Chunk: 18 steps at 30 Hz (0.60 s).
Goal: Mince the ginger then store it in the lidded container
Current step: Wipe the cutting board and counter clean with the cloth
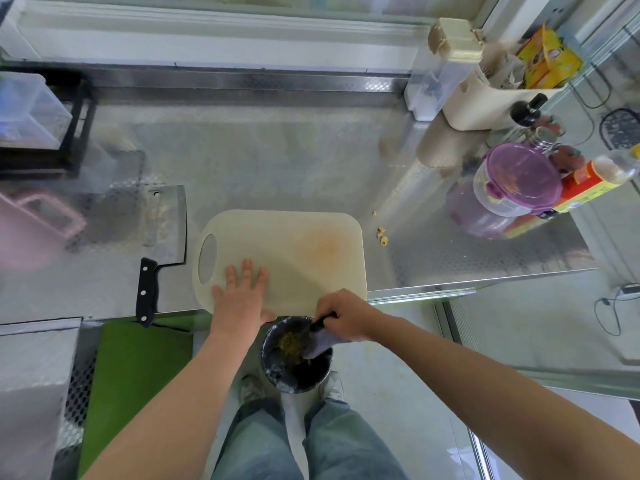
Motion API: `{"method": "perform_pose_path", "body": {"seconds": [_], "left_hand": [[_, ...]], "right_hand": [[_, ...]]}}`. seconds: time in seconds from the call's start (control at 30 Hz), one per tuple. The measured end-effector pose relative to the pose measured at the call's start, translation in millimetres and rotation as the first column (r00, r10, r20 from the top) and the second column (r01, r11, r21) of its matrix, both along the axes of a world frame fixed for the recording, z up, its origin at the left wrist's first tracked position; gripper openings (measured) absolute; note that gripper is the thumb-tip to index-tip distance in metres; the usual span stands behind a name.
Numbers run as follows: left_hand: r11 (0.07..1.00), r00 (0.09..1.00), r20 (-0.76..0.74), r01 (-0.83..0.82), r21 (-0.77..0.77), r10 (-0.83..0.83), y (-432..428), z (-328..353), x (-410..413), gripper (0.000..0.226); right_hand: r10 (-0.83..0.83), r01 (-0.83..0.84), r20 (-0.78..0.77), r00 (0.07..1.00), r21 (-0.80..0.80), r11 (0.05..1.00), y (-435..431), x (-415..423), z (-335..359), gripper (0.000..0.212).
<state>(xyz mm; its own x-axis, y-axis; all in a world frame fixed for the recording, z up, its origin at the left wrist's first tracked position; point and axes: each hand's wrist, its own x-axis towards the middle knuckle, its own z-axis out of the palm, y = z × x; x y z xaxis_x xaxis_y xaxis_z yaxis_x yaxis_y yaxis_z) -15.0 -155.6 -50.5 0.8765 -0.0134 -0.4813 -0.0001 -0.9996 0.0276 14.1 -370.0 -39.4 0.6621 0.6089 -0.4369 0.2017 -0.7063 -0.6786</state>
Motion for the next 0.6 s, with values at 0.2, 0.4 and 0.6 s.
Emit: {"method": "perform_pose_path", "body": {"seconds": [0.2, 0.4, 0.6], "left_hand": [[1.000, 1.000, 0.003, 0.006, 0.015, -0.006, -0.6, -1.2, -1.0, 0.090], [1.000, 1.000, 0.015, -0.007, -0.002, 0.007, -0.7, -2.5, -2.0, 0.091], [1.000, 1.000, 0.001, 0.001, 0.011, -0.001, -1.0, -1.6, -1.1, 0.090]], "right_hand": [[-0.568, 0.558, 0.234, 0.789, 0.114, 0.822, -13.3, 22.7, -1.2, 0.042], [-0.166, 0.167, -0.084, 0.983, 0.008, 0.986, -1.3, -1.5, 9.2, 0.031], [-0.558, 0.561, 0.198, 0.806, 0.047, 0.827, -1.8, 17.5, 3.6, 0.046]]}}
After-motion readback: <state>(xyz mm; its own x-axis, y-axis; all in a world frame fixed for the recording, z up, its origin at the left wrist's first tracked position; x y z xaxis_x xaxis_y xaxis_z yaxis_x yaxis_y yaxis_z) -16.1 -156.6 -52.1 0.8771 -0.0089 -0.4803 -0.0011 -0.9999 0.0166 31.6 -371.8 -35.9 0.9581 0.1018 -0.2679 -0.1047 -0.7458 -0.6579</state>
